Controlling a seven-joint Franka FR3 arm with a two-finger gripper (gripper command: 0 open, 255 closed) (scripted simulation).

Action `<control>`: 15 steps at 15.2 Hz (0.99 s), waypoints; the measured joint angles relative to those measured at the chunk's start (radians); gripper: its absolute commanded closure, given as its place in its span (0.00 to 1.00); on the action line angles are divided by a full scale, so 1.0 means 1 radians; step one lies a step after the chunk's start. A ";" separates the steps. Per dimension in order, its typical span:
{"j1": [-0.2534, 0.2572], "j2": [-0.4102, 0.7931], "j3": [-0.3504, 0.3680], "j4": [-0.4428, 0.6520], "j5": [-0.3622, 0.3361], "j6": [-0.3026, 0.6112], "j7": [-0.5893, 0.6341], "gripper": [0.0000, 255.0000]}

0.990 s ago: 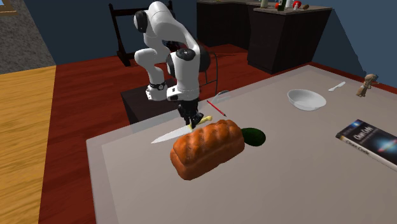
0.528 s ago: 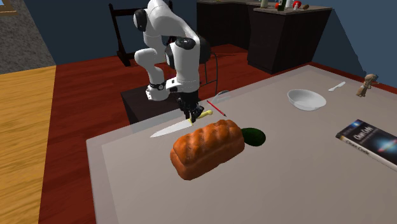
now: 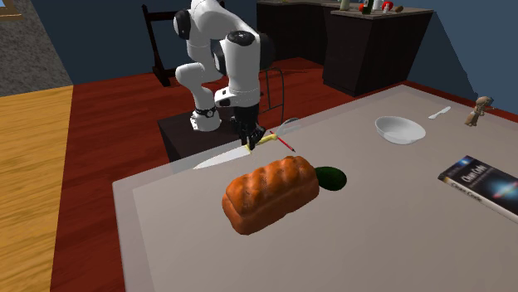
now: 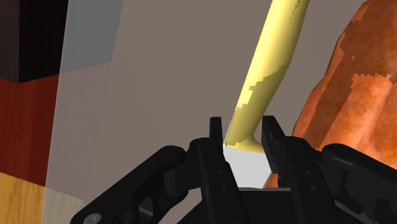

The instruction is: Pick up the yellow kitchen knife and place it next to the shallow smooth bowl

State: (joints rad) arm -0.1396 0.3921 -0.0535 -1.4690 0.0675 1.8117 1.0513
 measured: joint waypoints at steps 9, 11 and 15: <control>0.058 -0.037 0.025 0.001 -0.007 -0.034 0.085 1.00; 0.084 -0.040 0.038 -0.004 -0.010 -0.030 0.123 1.00; 0.144 -0.065 0.067 -0.049 -0.016 -0.006 0.210 1.00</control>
State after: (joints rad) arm 0.0039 0.3272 0.0133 -1.5177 0.0517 1.8060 1.2609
